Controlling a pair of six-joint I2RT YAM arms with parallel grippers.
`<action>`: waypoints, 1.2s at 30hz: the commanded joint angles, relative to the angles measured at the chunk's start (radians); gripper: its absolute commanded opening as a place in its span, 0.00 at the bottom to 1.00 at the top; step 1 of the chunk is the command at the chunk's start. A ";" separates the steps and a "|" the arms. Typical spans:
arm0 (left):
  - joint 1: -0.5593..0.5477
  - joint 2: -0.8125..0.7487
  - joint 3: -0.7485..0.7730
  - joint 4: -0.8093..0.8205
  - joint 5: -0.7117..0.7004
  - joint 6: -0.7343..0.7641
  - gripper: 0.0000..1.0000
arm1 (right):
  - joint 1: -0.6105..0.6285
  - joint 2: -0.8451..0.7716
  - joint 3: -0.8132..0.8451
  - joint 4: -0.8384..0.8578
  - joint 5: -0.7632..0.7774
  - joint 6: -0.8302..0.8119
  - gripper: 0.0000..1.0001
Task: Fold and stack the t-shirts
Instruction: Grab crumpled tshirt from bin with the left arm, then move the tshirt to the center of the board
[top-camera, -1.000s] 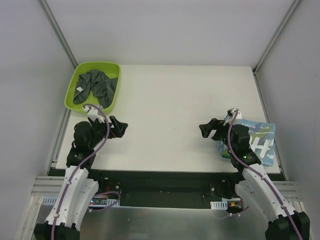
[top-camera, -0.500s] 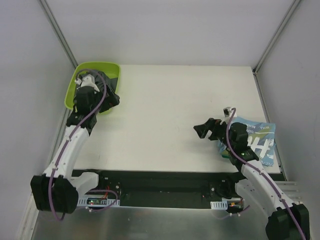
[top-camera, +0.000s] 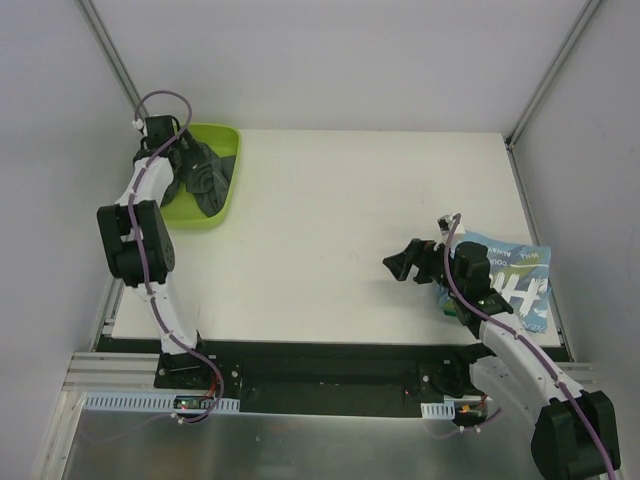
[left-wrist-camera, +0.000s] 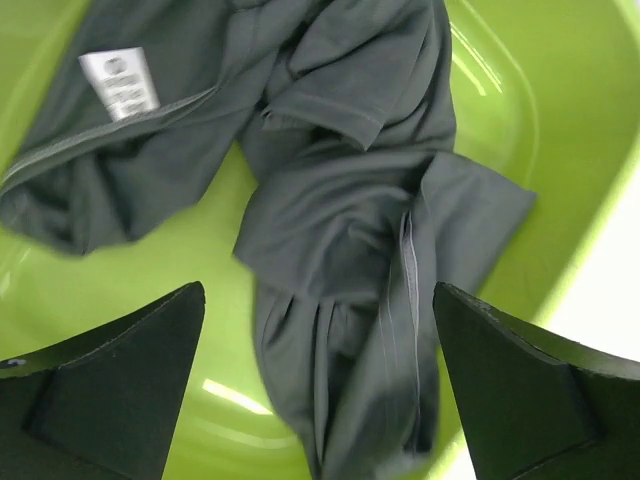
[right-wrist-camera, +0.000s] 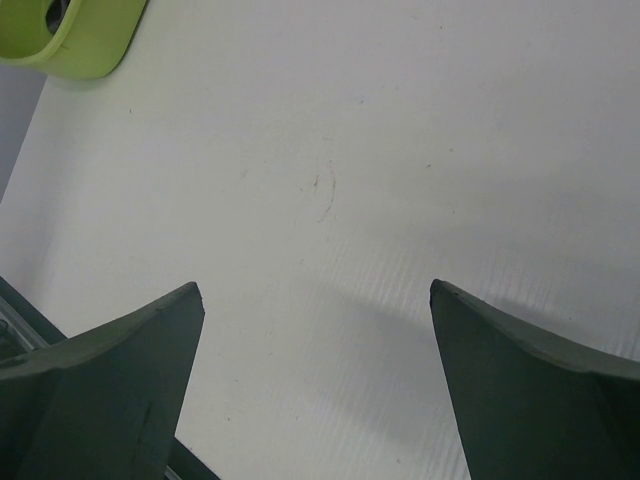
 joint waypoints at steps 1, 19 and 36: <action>0.002 0.203 0.229 -0.103 0.072 0.085 0.94 | 0.003 -0.007 0.052 0.021 0.001 -0.035 0.97; 0.025 0.239 0.475 -0.200 0.164 0.066 0.00 | 0.004 -0.017 0.059 -0.002 0.024 -0.053 0.97; -0.061 -0.494 0.429 -0.140 0.527 -0.021 0.00 | 0.003 -0.115 0.032 0.000 0.073 -0.027 0.97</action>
